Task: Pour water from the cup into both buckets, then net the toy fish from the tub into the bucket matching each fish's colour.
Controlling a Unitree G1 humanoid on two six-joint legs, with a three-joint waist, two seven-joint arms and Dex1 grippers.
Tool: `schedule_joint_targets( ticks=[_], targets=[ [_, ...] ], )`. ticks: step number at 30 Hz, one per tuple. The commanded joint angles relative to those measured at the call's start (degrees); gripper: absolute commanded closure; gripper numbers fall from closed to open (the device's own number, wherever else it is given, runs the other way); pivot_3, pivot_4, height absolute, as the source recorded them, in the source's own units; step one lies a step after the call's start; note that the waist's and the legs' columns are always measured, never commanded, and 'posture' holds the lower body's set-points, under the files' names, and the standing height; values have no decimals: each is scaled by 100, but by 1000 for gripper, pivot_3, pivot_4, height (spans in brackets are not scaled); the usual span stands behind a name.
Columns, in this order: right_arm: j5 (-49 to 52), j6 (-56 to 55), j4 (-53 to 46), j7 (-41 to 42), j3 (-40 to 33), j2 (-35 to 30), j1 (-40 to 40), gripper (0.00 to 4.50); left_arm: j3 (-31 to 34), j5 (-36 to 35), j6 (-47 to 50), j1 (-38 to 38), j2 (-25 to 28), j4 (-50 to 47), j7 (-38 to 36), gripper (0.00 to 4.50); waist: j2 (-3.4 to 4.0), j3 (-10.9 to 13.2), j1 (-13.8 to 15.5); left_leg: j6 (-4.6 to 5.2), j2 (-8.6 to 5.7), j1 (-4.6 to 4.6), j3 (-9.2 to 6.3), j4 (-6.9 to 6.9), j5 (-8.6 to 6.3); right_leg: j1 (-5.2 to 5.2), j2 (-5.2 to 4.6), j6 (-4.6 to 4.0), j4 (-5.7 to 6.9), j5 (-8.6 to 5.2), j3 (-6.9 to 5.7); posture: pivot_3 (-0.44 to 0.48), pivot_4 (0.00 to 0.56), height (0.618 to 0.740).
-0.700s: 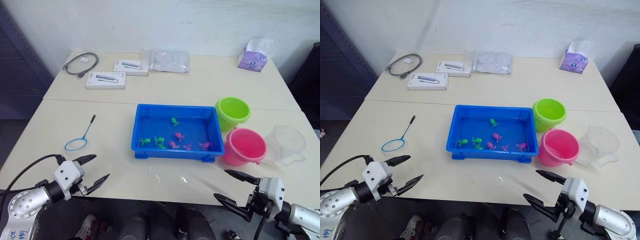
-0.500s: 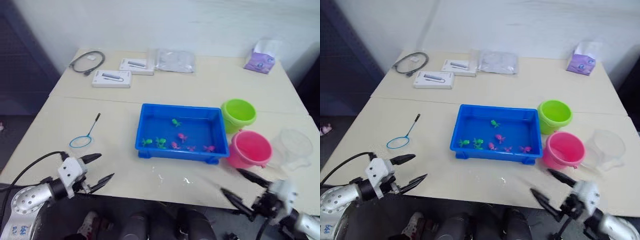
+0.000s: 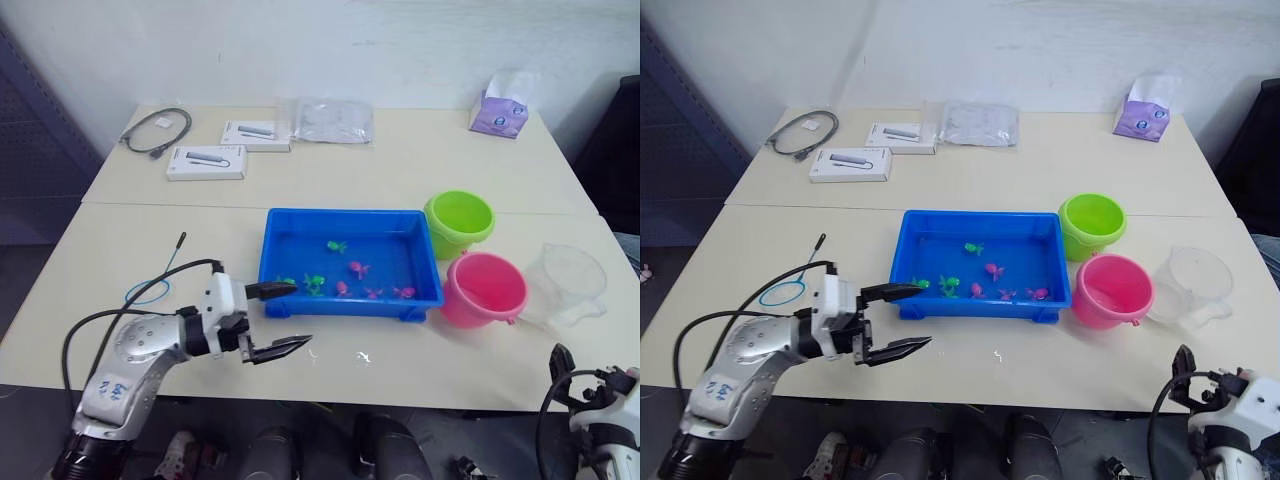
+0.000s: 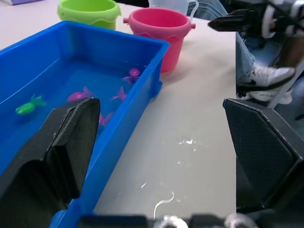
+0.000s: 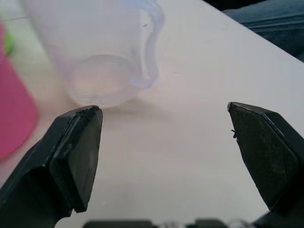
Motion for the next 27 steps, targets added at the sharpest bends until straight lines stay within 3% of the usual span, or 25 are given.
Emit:
schedule_joint_targets(
  ticks=[1,9,19,27],
  targets=[
    [-28,57,530,-478,-431,-289,-579,0,-201,61,-42,-264,-106,-100,-40,45,0,0,-7,3,0,2,9,0,2,-3,0,0,6,0,9,0,150,740],
    [-211,-217,1449,-392,-348,-578,-1324,0,-154,115,-26,-354,-206,-87,150,45,0,-1,-77,11,4,10,39,-4,7,-12,3,1,16,0,34,0,150,740],
    [-190,-38,674,-471,-1,-74,-930,0,-83,125,-22,-247,-173,-161,274,45,0,-1,-81,12,7,10,49,-8,7,-19,0,2,17,1,47,0,150,740],
    [-160,-128,1173,-461,-118,-327,-1473,0,-112,161,-27,-293,-201,-148,312,45,-1,-1,-92,15,6,10,65,-10,5,-32,0,6,22,3,61,0,150,740]
  ],
)
